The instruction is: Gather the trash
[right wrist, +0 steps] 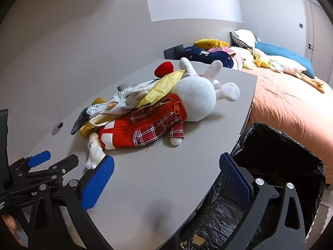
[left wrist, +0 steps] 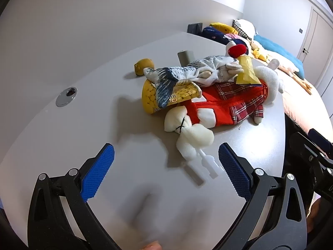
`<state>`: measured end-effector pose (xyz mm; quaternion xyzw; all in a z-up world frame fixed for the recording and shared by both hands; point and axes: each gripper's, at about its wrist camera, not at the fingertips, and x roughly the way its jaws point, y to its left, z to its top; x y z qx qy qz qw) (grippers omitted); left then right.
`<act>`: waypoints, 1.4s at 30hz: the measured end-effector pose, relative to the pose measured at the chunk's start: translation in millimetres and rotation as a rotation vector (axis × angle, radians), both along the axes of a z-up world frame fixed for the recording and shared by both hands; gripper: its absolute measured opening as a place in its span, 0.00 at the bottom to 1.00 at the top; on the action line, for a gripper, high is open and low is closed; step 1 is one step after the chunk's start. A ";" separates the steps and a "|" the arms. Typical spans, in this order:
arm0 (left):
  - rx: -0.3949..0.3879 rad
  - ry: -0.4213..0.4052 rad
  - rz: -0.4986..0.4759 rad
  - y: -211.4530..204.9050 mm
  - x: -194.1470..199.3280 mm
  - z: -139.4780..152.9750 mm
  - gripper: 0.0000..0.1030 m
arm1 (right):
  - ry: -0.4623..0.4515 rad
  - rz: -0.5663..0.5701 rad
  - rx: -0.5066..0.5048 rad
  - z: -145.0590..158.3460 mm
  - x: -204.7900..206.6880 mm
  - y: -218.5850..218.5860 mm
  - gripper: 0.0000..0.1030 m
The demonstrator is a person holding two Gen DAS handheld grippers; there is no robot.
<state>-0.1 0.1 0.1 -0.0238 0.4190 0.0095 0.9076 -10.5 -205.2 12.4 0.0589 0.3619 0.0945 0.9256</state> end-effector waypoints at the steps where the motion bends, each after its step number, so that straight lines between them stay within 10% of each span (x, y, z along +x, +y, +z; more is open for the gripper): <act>1: 0.000 0.000 0.001 0.0 0.0 0.0 0.94 | -0.001 0.000 -0.002 0.2 0.1 0.0 0.98; 42: -0.033 0.005 -0.018 -0.5 -1.0 2.9 0.94 | -0.015 0.002 -0.003 2.9 -5.4 -3.7 0.98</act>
